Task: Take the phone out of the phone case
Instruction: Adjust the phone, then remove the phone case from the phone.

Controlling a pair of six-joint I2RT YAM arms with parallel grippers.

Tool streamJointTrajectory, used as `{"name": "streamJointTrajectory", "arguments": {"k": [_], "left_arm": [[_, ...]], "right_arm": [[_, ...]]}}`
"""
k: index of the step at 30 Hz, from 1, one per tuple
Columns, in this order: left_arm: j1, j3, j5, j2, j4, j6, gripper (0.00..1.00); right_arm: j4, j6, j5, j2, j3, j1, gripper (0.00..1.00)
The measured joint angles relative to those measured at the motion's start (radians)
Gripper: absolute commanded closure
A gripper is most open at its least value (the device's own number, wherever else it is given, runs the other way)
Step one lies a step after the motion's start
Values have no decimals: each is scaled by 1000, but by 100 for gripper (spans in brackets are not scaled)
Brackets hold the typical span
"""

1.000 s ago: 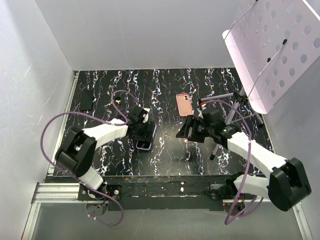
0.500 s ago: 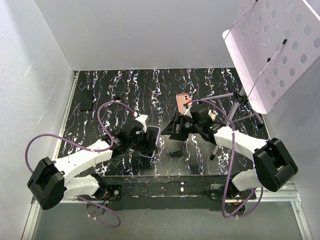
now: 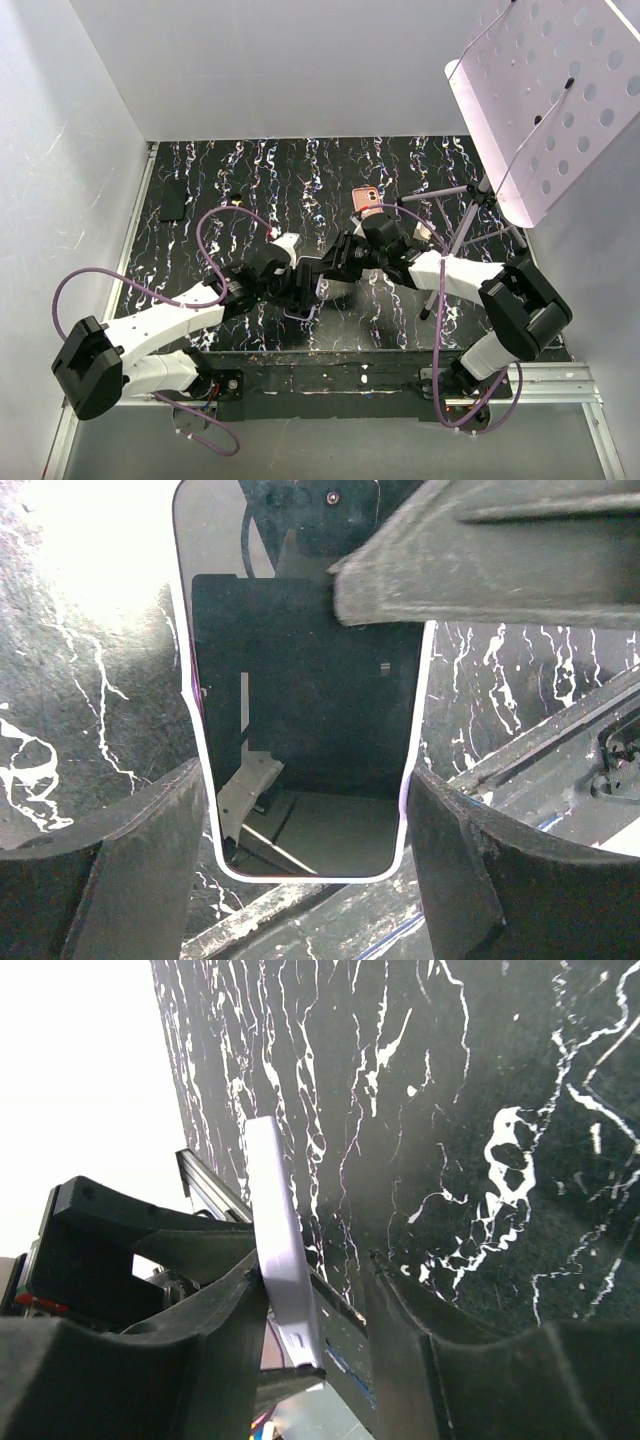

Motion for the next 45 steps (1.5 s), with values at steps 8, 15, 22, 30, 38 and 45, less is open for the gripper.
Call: {"name": "streamJointTrajectory", "arguments": {"k": [8, 15, 22, 30, 38, 45], "left_arm": [[-50, 64, 19, 44, -31, -24, 79], [-70, 137, 39, 51, -61, -6, 9], [-54, 161, -32, -193, -48, -32, 19], [-33, -8, 194, -271, 199, -122, 47], [-32, -97, 421, -260, 528, -220, 40], [-21, -95, 592, -84, 727, -290, 61]], "right_arm": [[152, 14, -29, 12, -57, 29, 99], [304, 43, -74, -129, -210, -34, 99], [536, 71, -257, -320, -432, -254, 99], [589, 133, -429, -556, -467, -461, 99], [554, 171, -509, -671, -444, -483, 99], [591, 233, -544, -673, -444, -490, 99]]}}
